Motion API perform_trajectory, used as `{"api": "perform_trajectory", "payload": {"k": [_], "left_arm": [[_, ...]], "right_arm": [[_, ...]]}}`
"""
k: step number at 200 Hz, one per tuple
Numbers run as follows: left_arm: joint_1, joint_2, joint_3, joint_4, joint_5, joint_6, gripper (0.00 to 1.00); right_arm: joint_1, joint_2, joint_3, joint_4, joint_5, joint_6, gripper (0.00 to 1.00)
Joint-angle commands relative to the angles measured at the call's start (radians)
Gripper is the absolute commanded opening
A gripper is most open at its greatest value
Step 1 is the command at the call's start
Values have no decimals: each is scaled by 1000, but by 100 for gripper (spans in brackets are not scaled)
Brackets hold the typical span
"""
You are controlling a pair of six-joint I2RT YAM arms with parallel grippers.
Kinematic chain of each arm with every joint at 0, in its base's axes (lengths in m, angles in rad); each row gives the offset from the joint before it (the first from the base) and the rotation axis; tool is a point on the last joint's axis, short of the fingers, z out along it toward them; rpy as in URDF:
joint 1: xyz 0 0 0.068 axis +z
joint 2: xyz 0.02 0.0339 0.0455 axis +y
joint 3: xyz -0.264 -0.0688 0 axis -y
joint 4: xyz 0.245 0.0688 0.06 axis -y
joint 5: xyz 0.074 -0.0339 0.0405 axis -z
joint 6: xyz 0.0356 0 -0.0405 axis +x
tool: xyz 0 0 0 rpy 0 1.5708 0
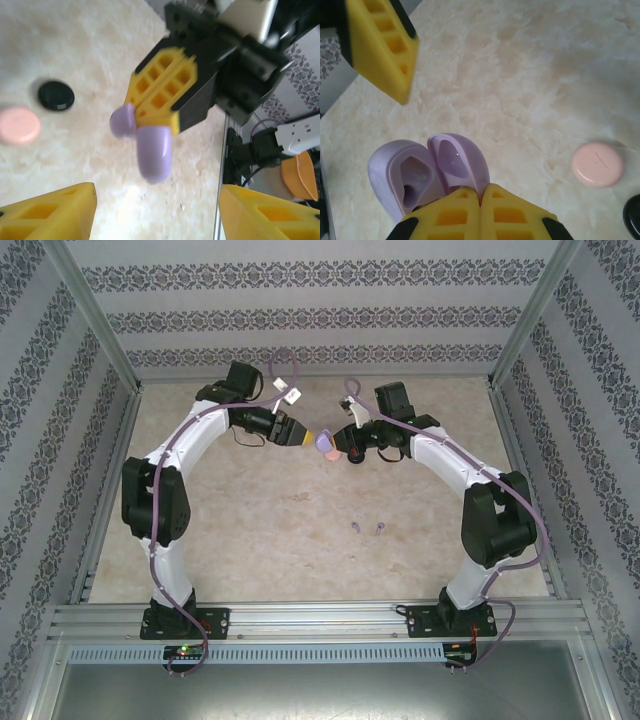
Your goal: Insert the wireless bluetooth earbuds into the charging case
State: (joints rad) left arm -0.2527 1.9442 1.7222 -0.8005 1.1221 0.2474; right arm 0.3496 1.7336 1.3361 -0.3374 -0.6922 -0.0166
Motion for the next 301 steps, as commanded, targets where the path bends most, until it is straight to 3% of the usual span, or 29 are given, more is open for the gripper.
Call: {"api": "perform_trajectory", "payload": {"k": [1, 103, 158, 247, 301], "left_arm": [[11, 8, 35, -176, 44, 131, 63], [-19, 61, 23, -244, 111, 205, 57], [-28, 76, 26, -243, 128, 210, 47], [-45, 101, 30, -232, 139, 203, 45], [-46, 108, 33, -212, 142, 190, 29]], "right_arm": [[21, 16, 40, -79, -19, -86, 0], [93, 51, 104, -110, -13, -94, 0], [98, 52, 110, -106, -13, -86, 0], [101, 61, 112, -89, -20, -72, 0], [101, 63, 111, -91, -13, -78, 0]]}}
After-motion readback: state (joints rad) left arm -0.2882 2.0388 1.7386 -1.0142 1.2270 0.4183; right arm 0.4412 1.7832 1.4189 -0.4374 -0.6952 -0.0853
